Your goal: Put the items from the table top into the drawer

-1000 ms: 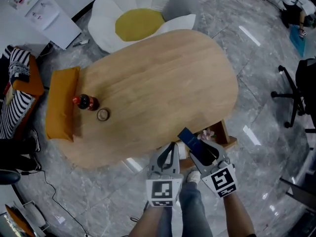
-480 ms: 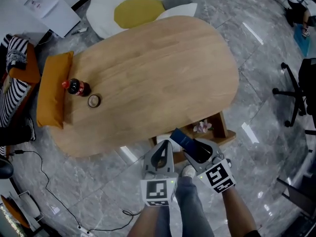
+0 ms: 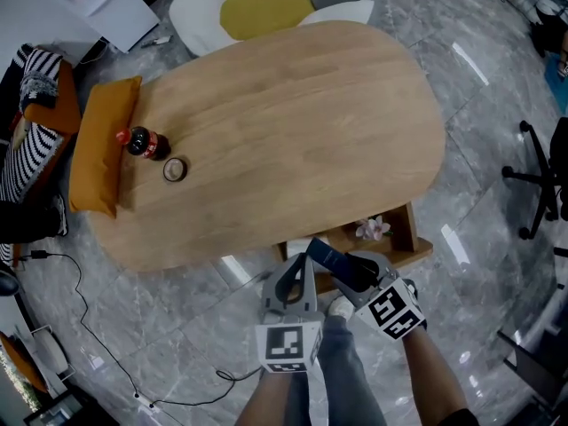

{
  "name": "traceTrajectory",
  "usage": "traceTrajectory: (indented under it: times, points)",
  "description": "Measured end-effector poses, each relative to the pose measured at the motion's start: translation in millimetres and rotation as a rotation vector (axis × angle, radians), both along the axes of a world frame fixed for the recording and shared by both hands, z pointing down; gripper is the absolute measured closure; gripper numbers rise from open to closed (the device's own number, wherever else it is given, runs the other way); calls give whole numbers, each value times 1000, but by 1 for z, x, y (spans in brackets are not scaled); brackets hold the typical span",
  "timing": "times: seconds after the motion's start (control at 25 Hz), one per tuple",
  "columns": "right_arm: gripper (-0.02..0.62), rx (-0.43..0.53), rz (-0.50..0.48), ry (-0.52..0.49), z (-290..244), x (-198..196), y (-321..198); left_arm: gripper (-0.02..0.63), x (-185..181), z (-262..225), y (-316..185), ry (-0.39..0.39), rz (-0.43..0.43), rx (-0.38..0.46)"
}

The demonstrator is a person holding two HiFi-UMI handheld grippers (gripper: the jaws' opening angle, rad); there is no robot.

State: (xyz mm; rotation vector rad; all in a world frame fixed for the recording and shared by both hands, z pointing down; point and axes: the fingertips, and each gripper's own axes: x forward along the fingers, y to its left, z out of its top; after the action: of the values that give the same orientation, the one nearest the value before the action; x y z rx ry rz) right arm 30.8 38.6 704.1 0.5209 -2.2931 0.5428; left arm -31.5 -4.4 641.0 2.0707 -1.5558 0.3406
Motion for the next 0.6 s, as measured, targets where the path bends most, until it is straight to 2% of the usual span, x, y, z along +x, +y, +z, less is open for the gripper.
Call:
traceTrajectory:
  times: [0.12, 0.28, 0.4, 0.6]
  points:
    - [405, -3, -71, 37, 12, -4, 4, 595, -3, 3, -2, -6, -11, 0]
    - [405, -2, -64, 69, 23, -2, -2, 595, -4, 5, -4, -25, -7, 1]
    - [405, -28, -92, 96, 34, -6, -4, 595, -3, 7, -5, -46, 11, 3]
    - [405, -45, -86, 92, 44, -12, -13, 595, -10, 9, -11, -21, -34, -12]
